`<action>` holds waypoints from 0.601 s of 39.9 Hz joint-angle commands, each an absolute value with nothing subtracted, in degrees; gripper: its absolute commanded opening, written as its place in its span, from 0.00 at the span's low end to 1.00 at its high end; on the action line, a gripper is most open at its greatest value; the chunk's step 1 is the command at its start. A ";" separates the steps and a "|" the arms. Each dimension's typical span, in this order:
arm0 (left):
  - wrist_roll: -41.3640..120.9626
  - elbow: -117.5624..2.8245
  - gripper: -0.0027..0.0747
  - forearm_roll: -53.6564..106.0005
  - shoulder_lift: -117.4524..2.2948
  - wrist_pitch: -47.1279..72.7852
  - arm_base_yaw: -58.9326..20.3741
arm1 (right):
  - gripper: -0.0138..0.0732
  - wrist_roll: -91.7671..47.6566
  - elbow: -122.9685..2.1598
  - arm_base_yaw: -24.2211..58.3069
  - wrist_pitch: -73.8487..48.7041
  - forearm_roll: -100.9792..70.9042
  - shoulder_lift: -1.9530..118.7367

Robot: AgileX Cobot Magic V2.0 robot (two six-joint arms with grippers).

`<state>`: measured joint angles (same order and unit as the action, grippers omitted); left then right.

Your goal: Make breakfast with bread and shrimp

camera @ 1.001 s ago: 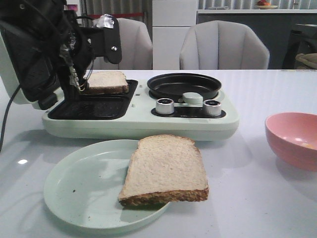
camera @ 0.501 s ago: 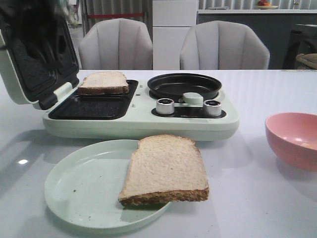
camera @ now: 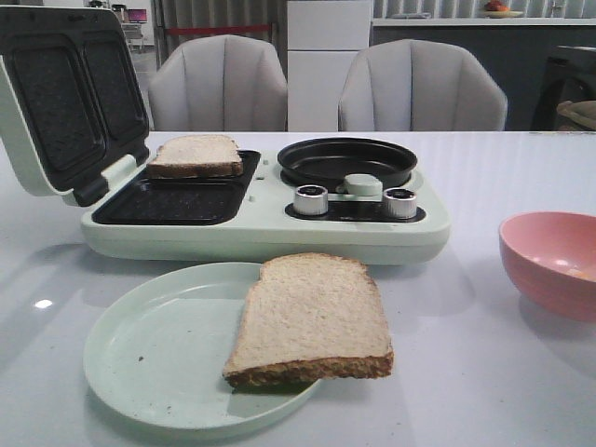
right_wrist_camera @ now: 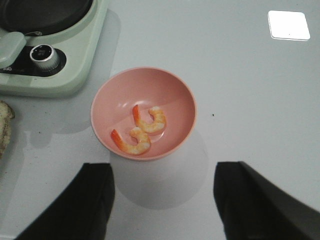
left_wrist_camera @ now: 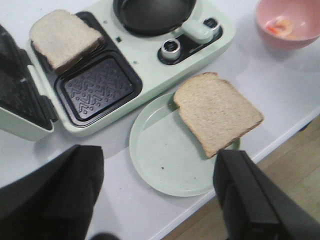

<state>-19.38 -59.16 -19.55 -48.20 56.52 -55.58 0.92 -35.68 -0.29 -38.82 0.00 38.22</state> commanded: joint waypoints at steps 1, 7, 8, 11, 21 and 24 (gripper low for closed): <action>-19.27 -58.30 0.70 -19.46 -42.46 51.92 -56.77 | 0.78 0.42 -37.63 -0.52 -35.22 -0.31 38.55; -19.27 -53.26 0.70 -19.46 -35.96 49.17 -56.84 | 0.78 0.42 -37.63 -0.52 -34.95 -0.59 38.55; -19.27 -52.63 0.70 -19.46 -35.33 48.68 -56.84 | 0.78 0.42 -37.63 -0.52 -34.67 -0.59 38.55; -19.27 -50.56 0.70 -19.46 -33.78 47.91 -56.84 | 0.78 0.42 -37.63 -0.52 -34.23 -0.79 38.55; -19.27 -47.42 0.65 -19.46 -33.42 47.32 -56.84 | 0.78 0.42 -37.63 -0.46 -35.32 -8.89 39.31; -19.27 -47.32 0.63 -19.46 -33.42 47.22 -56.84 | 0.78 0.00 -37.63 0.00 -38.45 -13.09 40.78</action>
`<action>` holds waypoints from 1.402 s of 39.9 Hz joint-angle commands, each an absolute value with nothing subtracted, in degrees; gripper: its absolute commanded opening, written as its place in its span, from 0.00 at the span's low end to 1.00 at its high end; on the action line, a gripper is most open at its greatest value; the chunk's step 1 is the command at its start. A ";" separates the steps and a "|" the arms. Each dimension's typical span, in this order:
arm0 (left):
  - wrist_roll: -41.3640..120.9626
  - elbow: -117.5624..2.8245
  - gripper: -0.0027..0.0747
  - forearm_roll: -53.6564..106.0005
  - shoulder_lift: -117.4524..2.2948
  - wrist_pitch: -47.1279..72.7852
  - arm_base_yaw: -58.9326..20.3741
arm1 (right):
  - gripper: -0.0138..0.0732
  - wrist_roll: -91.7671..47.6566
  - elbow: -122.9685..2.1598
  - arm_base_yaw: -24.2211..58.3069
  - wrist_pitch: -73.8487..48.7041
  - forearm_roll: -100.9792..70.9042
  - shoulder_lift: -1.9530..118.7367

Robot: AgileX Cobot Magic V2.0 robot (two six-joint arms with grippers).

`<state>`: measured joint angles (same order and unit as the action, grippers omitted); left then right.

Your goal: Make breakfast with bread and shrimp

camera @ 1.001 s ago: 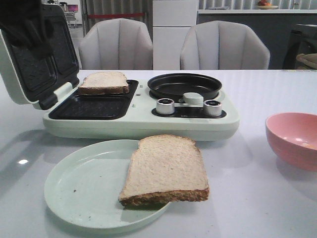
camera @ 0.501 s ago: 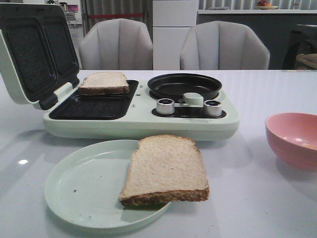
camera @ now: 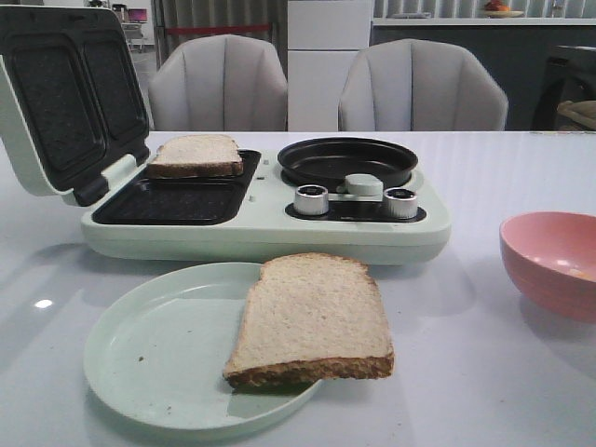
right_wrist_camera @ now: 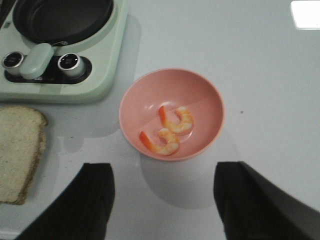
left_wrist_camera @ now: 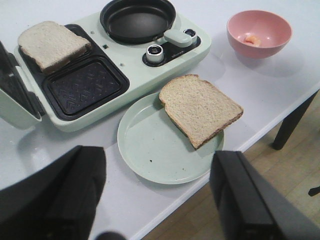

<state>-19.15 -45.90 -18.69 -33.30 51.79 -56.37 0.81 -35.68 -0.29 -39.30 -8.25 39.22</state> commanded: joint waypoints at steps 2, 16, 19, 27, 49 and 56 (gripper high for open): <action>-19.27 -47.32 0.61 -19.59 -33.42 47.11 -56.84 | 0.78 -1.77 -37.63 0.84 -40.65 -16.30 42.26; -19.27 -47.32 0.55 -20.12 -33.42 47.11 -56.84 | 0.78 -14.83 -37.63 13.00 -41.60 -39.99 58.25; -19.27 -47.32 0.55 -20.12 -33.42 47.11 -56.84 | 0.78 -14.98 -37.63 16.15 -39.19 -41.88 61.77; -19.27 -47.32 0.55 -20.12 -33.42 47.11 -56.84 | 0.78 -14.98 -38.84 21.35 -33.23 -45.60 72.54; -19.27 -47.32 0.55 -20.01 -33.42 47.01 -56.84 | 0.78 -14.98 -55.44 21.56 -33.62 -45.79 95.56; -19.27 -47.32 0.55 -20.01 -33.42 47.01 -56.84 | 0.78 -14.98 -57.27 21.56 -33.82 -45.67 99.69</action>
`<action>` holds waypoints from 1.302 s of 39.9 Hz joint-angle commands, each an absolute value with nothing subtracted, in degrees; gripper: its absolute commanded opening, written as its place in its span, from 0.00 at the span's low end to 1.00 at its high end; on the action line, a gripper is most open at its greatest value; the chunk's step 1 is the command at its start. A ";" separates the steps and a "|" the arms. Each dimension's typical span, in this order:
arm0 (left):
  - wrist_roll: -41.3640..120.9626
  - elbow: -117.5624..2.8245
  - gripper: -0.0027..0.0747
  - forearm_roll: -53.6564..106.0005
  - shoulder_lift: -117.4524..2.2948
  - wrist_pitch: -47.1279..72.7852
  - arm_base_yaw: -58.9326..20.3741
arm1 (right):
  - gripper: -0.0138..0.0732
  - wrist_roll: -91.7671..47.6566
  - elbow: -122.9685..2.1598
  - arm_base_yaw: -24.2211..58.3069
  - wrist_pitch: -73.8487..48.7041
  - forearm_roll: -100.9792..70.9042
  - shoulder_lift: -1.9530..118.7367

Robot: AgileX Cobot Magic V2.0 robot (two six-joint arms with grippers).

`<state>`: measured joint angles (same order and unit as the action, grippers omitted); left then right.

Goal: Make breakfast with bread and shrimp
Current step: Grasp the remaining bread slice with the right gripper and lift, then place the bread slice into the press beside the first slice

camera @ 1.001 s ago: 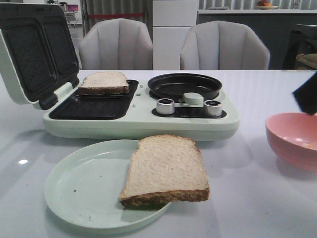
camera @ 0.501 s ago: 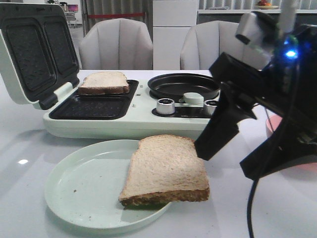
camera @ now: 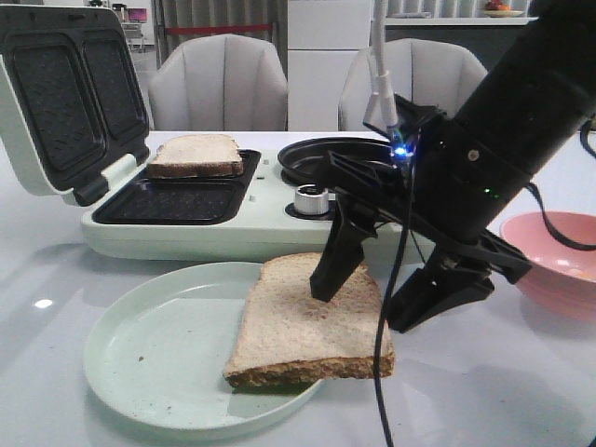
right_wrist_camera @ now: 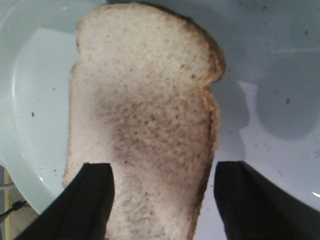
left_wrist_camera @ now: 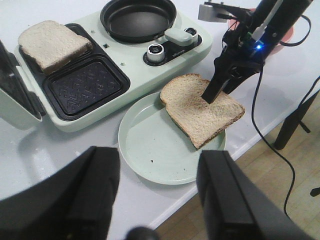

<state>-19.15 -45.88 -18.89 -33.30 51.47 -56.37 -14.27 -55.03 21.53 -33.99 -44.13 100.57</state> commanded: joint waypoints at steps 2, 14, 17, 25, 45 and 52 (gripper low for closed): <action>-19.27 -47.32 0.55 -20.01 -33.42 47.01 -56.84 | 0.77 -14.98 -57.39 21.56 -33.92 -45.65 100.17; -19.27 -47.32 0.55 -20.01 -33.42 47.01 -56.84 | 0.42 -16.59 -57.53 21.56 -34.62 -45.03 99.83; -19.27 -47.32 0.55 -20.01 -33.42 47.01 -56.84 | 0.38 -16.86 -57.53 21.56 -34.71 -45.03 99.46; -19.27 -47.32 0.55 -20.01 -33.42 47.01 -56.84 | 0.27 -17.10 -57.53 21.58 -34.91 -45.03 96.58; -19.27 -47.32 0.55 -20.37 -33.42 47.01 -56.84 | 0.23 -21.21 -62.24 23.23 -32.83 -51.43 80.69; -19.27 -47.32 0.55 -20.37 -33.42 47.01 -56.84 | 0.23 -22.84 -70.29 26.77 -30.43 -52.47 86.14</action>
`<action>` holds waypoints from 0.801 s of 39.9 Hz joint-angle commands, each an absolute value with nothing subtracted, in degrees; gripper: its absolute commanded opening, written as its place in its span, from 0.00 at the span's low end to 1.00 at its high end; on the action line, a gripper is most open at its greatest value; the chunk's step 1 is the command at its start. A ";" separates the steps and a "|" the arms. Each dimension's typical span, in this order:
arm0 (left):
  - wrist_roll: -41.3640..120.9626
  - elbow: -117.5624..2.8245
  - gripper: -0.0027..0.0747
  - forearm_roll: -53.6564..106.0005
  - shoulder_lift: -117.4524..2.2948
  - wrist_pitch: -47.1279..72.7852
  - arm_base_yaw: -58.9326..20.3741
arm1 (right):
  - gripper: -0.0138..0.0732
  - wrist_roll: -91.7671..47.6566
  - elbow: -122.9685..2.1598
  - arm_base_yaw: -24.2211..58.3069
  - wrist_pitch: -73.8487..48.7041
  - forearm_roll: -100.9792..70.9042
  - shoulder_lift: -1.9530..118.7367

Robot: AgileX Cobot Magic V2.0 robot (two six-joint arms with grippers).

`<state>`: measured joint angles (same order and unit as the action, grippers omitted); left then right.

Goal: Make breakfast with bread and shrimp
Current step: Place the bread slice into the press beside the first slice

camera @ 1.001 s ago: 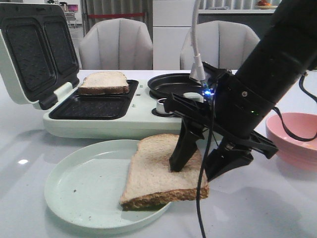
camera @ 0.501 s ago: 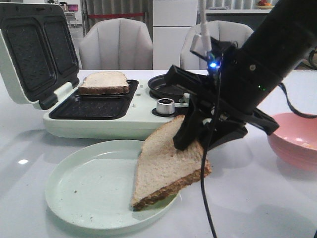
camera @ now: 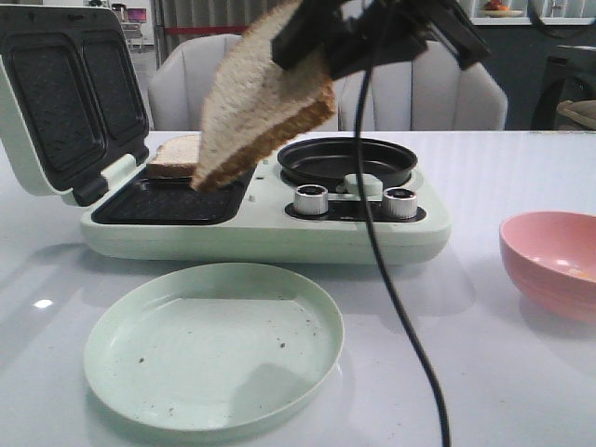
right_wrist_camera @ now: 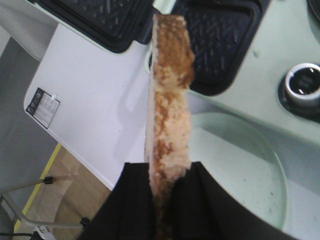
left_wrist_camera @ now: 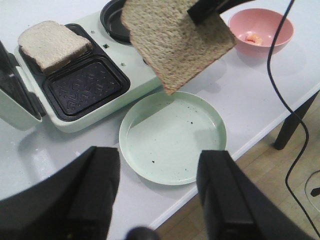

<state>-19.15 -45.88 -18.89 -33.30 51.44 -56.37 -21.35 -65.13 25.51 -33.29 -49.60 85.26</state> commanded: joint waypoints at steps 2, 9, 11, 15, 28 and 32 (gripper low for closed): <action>-19.27 -47.32 0.55 -20.37 -33.42 47.01 -56.84 | 0.23 -22.84 -73.45 27.56 -29.76 -52.47 88.96; -19.27 -47.32 0.55 -20.37 -33.42 47.01 -56.84 | 0.23 -22.84 -83.16 27.97 -29.08 -54.80 98.55; -19.27 -47.32 0.55 -20.37 -33.42 47.01 -56.84 | 0.23 -22.84 -85.58 28.03 -29.08 -56.53 101.23; -19.27 -47.32 0.55 -20.37 -33.42 47.01 -56.84 | 0.23 -22.84 -90.49 28.03 -29.41 -59.63 106.83; -19.27 -47.32 0.55 -20.37 -33.42 47.01 -56.84 | 0.41 -22.84 -99.67 28.03 -29.66 -59.92 118.57; -19.27 -47.32 0.55 -20.37 -33.42 47.01 -56.84 | 0.60 -22.84 -99.73 27.91 -28.62 -59.72 119.65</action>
<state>-19.15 -45.88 -19.01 -33.30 51.44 -56.37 -22.15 -97.40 28.04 -30.40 -57.24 122.82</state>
